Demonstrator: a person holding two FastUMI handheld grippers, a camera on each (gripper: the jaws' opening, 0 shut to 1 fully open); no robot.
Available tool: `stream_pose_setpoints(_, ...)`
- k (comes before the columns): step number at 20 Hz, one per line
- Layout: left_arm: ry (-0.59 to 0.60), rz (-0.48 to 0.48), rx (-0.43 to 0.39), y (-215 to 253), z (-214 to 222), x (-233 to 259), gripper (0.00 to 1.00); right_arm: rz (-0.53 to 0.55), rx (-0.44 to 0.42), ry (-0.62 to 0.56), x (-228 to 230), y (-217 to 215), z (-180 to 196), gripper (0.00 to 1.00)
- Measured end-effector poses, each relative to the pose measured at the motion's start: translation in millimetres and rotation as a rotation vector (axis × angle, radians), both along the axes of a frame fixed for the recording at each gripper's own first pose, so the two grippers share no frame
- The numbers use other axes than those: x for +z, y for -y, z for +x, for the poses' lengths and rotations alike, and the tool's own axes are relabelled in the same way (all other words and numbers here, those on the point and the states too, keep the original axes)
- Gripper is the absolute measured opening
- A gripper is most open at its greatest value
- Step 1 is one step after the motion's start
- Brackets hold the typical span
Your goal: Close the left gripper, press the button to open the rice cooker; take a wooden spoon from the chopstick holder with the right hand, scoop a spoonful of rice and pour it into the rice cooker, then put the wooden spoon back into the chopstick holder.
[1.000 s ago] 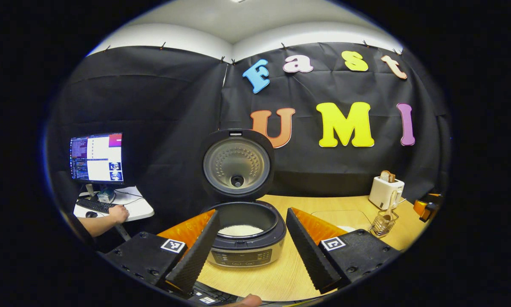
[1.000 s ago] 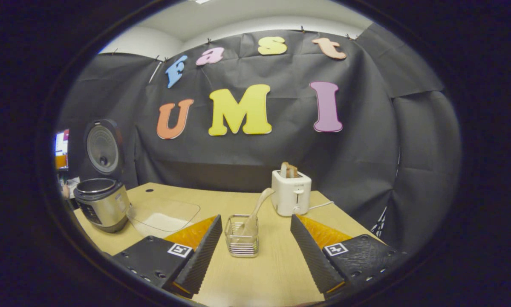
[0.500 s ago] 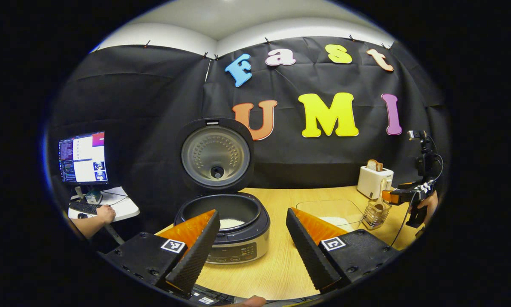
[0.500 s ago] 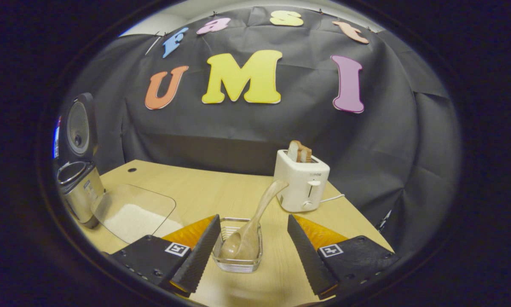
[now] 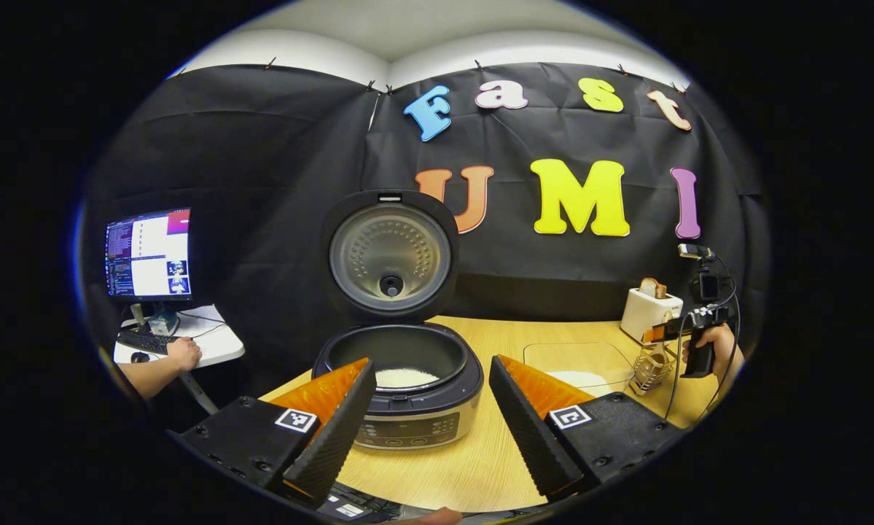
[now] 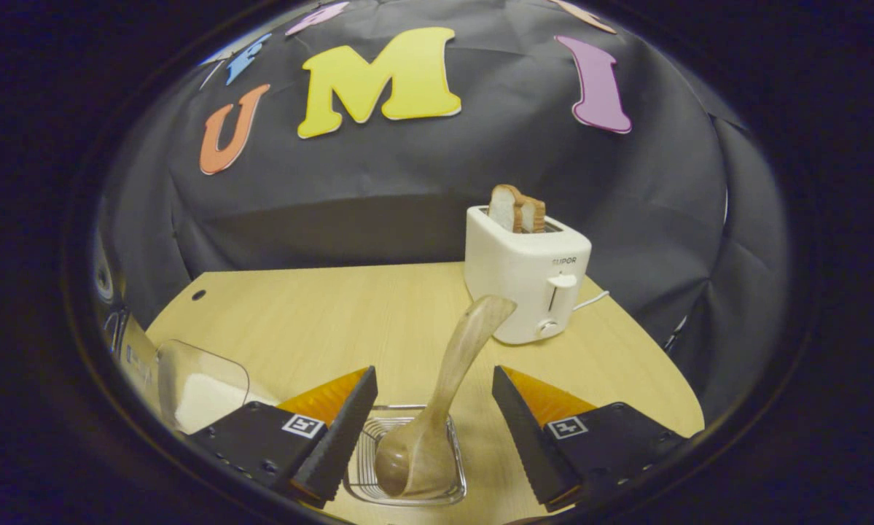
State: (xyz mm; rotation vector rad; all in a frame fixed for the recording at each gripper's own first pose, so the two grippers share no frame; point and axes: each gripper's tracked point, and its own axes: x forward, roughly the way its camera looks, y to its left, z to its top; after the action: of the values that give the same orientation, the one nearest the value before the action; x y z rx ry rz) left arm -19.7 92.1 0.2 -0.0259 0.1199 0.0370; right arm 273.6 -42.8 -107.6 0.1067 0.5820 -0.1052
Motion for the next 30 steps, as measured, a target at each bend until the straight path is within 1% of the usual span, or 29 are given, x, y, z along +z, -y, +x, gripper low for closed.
stream_pose_setpoints(2, -0.006, 0.015, -0.001, -0.7, 2.0, -2.7, 1.0, 0.017, -0.012, -0.017, -0.4, 3.2, 11.4, 0.94)
stream_pose_setpoints(4, -0.016, 0.028, 0.004, -3.0, 4.3, -6.3, 1.0, 0.034, -0.016, -0.043, -3.6, 2.6, 20.4, 0.9)
stream_pose_setpoints(5, -0.023, 0.028, 0.003, -1.9, 5.9, -8.6, 1.0, 0.039, -0.011, -0.053, -4.9, 2.2, 23.7, 0.85)
stream_pose_setpoints(6, -0.029, 0.025, 0.002, -1.6, 7.0, -11.3, 1.0, 0.037, -0.008, -0.062, -5.5, 1.7, 27.5, 0.81)
stream_pose_setpoints(7, -0.036, 0.022, 0.004, -1.6, 9.0, -13.3, 1.0, 0.033, -0.007, -0.069, -6.8, 2.1, 30.1, 0.72)
stream_pose_setpoints(8, -0.043, 0.021, 0.007, -3.3, 9.7, -16.0, 0.99, 0.037, -0.003, -0.076, -7.6, 0.9, 32.6, 0.75)
stream_pose_setpoints(9, -0.051, 0.021, 0.012, -4.7, 11.1, -17.9, 1.0, 0.04, 0.003, -0.085, -9.5, -0.9, 32.8, 0.7)
stream_pose_setpoints(10, -0.057, 0.021, 0.016, -5.5, 11.9, -19.8, 0.99, 0.037, 0.002, -0.096, -11.2, -0.7, 33.1, 0.69)
stream_pose_setpoints(11, -0.062, 0.022, 0.018, -5.6, 13.0, -20.7, 0.96, 0.03, 0.0, -0.104, -12.6, 0.6, 33.1, 0.67)
stream_pose_setpoints(12, -0.066, 0.021, 0.019, -5.4, 13.3, -22.7, 0.96, 0.023, -0.009, -0.114, -16.5, 3.5, 34.3, 0.62)
stream_pose_setpoints(13, -0.067, 0.02, 0.02, -5.6, 14.0, -22.4, 1.0, 0.044, 0.005, -0.12, -17.9, 0.0, 32.8, 0.33)
stream_pose_setpoints(14, -0.067, 0.019, 0.021, -6.2, 14.8, -22.0, 1.0, 0.05, 0.017, -0.136, -21.7, -2.7, 30.0, 0.24)
stream_pose_setpoints(15, -0.068, 0.02, 0.02, -4.9, 14.5, -22.7, 0.99, 0.051, 0.033, -0.149, -25.5, -4.5, 28.0, 0.27)
stream_pose_setpoints(16, -0.071, 0.02, 0.017, -3.7, 13.8, -23.0, 0.99, 0.065, 0.051, -0.15, -25.4, -5.0, 28.4, 0.27)
stream_pose_setpoints(17, -0.072, 0.019, 0.014, -2.8, 14.4, -23.5, 0.99, 0.087, 0.061, -0.145, -21.4, -9.7, 26.1, 0.18)
stream_pose_setpoints(18, -0.073, 0.019, 0.012, -1.8, 15.0, -24.0, 0.99, 0.093, 0.07, -0.144, -22.0, -11.2, 26.1, 0.18)
stream_pose_setpoints(19, -0.075, 0.019, 0.011, -2.5, 14.3, -24.9, 0.99, 0.086, 0.074, -0.125, -15.1, -11.2, 23.2, 0.12)
stream_pose_setpoints(22, -0.076, 0.023, 0.017, -5.6, 14.0, -25.4, 0.99, -0.005, 0.138, -0.111, -1.5, -20.6, 9.9, 0.11)
stream_pose_setpoints(23, -0.077, 0.023, 0.017, -6.3, 13.5, -25.1, 0.99, -0.026, 0.143, -0.099, 5.0, -22.4, 5.6, 0.1)
stream_pose_setpoints(26, -0.075, 0.023, 0.014, -6.4, 11.5, -24.0, 0.99, -0.041, 0.148, -0.073, 20.1, -28.6, -6.8, 0.11)
stream_pose_setpoints(28, -0.067, 0.022, 0.007, -4.8, 8.5, -20.1, 0.99, -0.051, 0.138, -0.06, 30.0, -27.7, -13.2, 0.1)
stream_pose_setpoints(30, -0.058, 0.019, 0.001, -5.2, 7.3, -17.3, 0.99, -0.081, 0.101, -0.007, 49.0, -20.7, -16.7, 0.11)
